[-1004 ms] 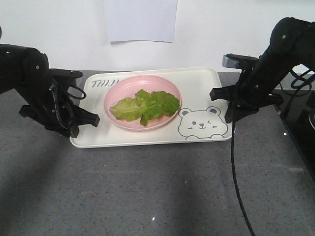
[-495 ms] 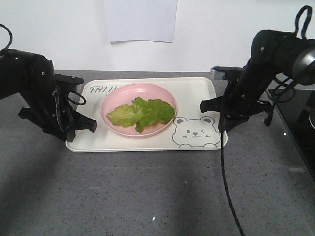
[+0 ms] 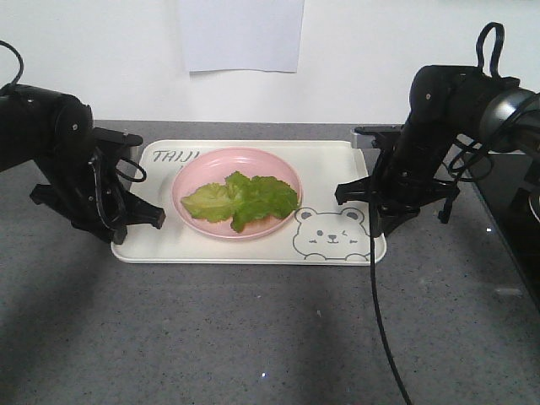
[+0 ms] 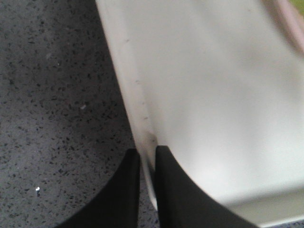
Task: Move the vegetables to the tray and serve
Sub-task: 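Lower the tray onto the countertop with both grippers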
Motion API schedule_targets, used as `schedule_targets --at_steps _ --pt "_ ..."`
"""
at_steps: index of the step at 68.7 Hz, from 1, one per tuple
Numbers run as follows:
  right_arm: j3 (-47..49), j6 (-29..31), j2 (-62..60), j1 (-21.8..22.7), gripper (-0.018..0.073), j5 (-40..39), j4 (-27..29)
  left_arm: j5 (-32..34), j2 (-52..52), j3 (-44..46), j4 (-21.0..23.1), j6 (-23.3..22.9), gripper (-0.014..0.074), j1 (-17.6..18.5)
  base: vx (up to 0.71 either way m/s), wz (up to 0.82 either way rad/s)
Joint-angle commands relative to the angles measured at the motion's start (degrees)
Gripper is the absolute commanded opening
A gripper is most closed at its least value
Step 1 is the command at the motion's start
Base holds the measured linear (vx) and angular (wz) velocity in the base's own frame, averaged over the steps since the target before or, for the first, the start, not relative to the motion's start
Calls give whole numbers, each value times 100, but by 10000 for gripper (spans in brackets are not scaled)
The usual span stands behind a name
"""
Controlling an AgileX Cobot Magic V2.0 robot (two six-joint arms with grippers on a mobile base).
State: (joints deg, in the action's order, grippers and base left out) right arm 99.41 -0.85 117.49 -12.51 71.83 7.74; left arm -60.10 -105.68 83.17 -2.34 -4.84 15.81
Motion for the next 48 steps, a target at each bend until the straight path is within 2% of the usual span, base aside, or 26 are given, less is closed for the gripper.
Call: schedule_targets --at_steps 1,29,40,48 --pt "178 262 -314 -191 -4 202 643 523 315 182 505 206 -6 153 0 0" --pt "178 274 -314 -191 24 202 620 283 2 172 528 207 -6 153 0 0" --pt "178 336 -314 -191 108 202 632 308 2 187 529 207 8 153 0 0" --pt "178 336 -314 -191 219 202 592 302 2 201 529 207 50 153 0 0"
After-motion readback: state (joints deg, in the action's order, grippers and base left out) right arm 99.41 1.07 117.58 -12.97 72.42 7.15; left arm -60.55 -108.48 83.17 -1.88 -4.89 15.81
